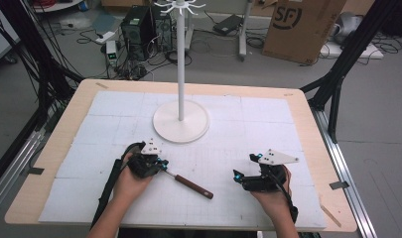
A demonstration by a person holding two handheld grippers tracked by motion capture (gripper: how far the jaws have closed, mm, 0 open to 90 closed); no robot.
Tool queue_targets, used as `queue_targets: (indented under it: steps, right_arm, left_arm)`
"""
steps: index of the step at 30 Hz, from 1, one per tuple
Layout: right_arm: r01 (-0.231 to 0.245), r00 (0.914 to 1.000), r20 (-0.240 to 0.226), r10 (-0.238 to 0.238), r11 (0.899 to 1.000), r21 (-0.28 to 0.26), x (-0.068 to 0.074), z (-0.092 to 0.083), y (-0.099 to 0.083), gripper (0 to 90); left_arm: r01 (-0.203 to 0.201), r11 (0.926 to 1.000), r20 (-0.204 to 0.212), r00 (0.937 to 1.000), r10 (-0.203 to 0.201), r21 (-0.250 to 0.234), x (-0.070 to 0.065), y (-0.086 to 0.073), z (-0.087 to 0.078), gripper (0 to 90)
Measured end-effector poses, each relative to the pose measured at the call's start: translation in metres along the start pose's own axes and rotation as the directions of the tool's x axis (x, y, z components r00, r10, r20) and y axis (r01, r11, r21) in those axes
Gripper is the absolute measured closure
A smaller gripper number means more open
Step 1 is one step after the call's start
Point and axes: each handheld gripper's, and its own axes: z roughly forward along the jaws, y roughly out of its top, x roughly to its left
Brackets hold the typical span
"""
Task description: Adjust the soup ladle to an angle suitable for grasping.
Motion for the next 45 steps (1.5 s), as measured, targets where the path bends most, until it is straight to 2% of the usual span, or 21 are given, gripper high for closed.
queue_targets:
  steps: [4, 7, 10, 13, 14, 15, 17, 18, 19, 22, 23, 25, 26, 27, 30, 31, 34, 37, 41, 44, 45]
  right_arm:
    - [-0.006, 1.0000, 0.002, 0.006, 1.000, 0.008, 0.001, 0.001, 0.000, 14.6]
    - [-0.001, 1.0000, 0.004, 0.001, 1.000, 0.010, 0.000, 0.001, -0.001, 14.7]
    - [-0.006, 1.0000, 0.004, 0.006, 1.000, 0.009, -0.001, 0.001, -0.001, 14.6]
    - [-0.009, 1.0000, 0.003, 0.009, 1.000, 0.007, -0.002, 0.000, -0.001, 14.6]
    - [-0.007, 1.0000, 0.003, 0.007, 1.000, 0.007, -0.002, 0.000, -0.001, 14.6]
    - [-0.009, 1.0000, 0.004, 0.009, 1.000, 0.007, -0.001, 0.000, -0.001, 14.6]
    - [-0.006, 1.0000, 0.006, 0.006, 1.000, 0.003, -0.002, 0.000, -0.001, 14.6]
    - [-0.005, 1.0000, 0.006, 0.005, 1.000, 0.004, -0.002, 0.000, -0.001, 14.6]
    - [-0.004, 1.0000, 0.006, 0.004, 1.000, -0.002, -0.002, -0.001, 0.000, 14.7]
    - [-0.008, 0.9999, 0.007, 0.008, 1.000, -0.002, -0.002, -0.002, 0.000, 14.6]
    - [-0.013, 0.9999, 0.007, 0.013, 1.000, -0.001, -0.002, -0.002, 0.000, 14.6]
    - [-0.011, 0.9999, 0.007, 0.011, 1.000, 0.000, -0.002, -0.001, 0.000, 14.6]
    - [-0.010, 0.9999, 0.006, 0.010, 1.000, -0.001, -0.002, -0.001, 0.000, 14.7]
    - [-0.010, 0.9999, 0.006, 0.010, 1.000, -0.002, -0.002, -0.001, 0.000, 14.6]
    - [-0.015, 0.9999, 0.004, 0.015, 1.000, -0.004, -0.003, -0.002, -0.001, 14.7]
    - [-0.020, 0.9998, 0.002, 0.020, 1.000, -0.009, -0.004, -0.003, -0.001, 14.6]
    - [-0.022, 0.9998, 0.001, 0.022, 1.000, -0.011, -0.004, -0.003, -0.001, 14.6]
    - [-0.024, 0.9997, 0.002, 0.024, 1.000, -0.008, -0.003, -0.003, -0.001, 14.7]
    - [-0.021, 0.9998, 0.003, 0.021, 1.000, -0.008, -0.005, -0.003, -0.001, 14.7]
    - [-0.026, 0.9996, 0.004, 0.026, 1.000, -0.010, -0.006, -0.004, -0.002, 14.7]
    - [-0.025, 0.9997, 0.007, 0.025, 1.000, -0.010, -0.006, -0.004, -0.002, 14.7]
  left_arm:
    - [-0.005, 0.9998, 0.002, 1.0000, 0.005, -0.021, -0.002, -0.001, -0.003, 89.7]
    - [0.006, 0.9979, 0.056, 0.9984, -0.003, -0.065, -0.009, 0.001, -0.007, 89.6]
    - [-0.017, 0.9947, 0.128, 0.9914, 0.030, -0.101, -0.020, 0.003, -0.011, 89.6]
    - [-0.039, 0.9914, 0.187, 0.9805, 0.062, -0.125, -0.032, 0.004, -0.011, 89.6]
    - [-0.049, 0.9893, 0.230, 0.9698, 0.080, -0.137, -0.041, 0.004, -0.009, 89.6]
    - [-0.049, 0.9893, 0.230, 0.9698, 0.080, -0.137, -0.041, 0.004, -0.009, 89.6]
    - [-0.077, 0.9892, 0.269, 0.9571, 0.108, -0.125, -0.051, 0.004, -0.004, 89.6]
    - [-0.104, 0.9867, 0.294, 0.9458, 0.137, -0.125, -0.058, 0.004, 0.000, 89.5]
    - [-0.126, 0.9849, 0.308, 0.9383, 0.157, -0.119, -0.063, 0.005, 0.003, 89.0]
    - [-0.156, 0.9830, 0.334, 0.9254, 0.180, -0.096, -0.073, 0.006, 0.012, 89.0]
    - [-0.170, 0.9818, 0.334, 0.9235, 0.189, -0.084, -0.076, 0.006, 0.015, 89.0]
    - [-0.178, 0.9814, 0.326, 0.9258, 0.192, -0.072, -0.079, 0.008, 0.022, 89.6]
    - [-0.165, 0.9829, 0.331, 0.9259, 0.183, -0.081, -0.080, 0.009, 0.025, 89.5]
    - [-0.147, 0.9854, 0.321, 0.9323, 0.167, -0.086, -0.080, 0.012, 0.028, 89.5]
    - [-0.130, 0.9873, 0.322, 0.9342, 0.153, -0.091, -0.081, 0.013, 0.032, 89.6]
    - [-0.120, 0.9882, 0.308, 0.9404, 0.144, -0.095, -0.083, 0.016, 0.035, 89.5]
    - [-0.115, 0.9892, 0.299, 0.9442, 0.137, -0.091, -0.082, 0.021, 0.037, 89.5]
    - [-0.119, 0.9894, 0.269, 0.9533, 0.138, -0.083, -0.081, 0.029, 0.043, 89.5]
    - [-0.116, 0.9889, 0.272, 0.9525, 0.137, -0.093, -0.082, 0.035, 0.051, 89.6]
    - [-0.118, 0.9895, 0.249, 0.9590, 0.135, -0.084, -0.079, 0.043, 0.056, 89.5]
    - [-0.118, 0.9895, 0.249, 0.9590, 0.135, -0.084, -0.079, 0.043, 0.056, 89.6]
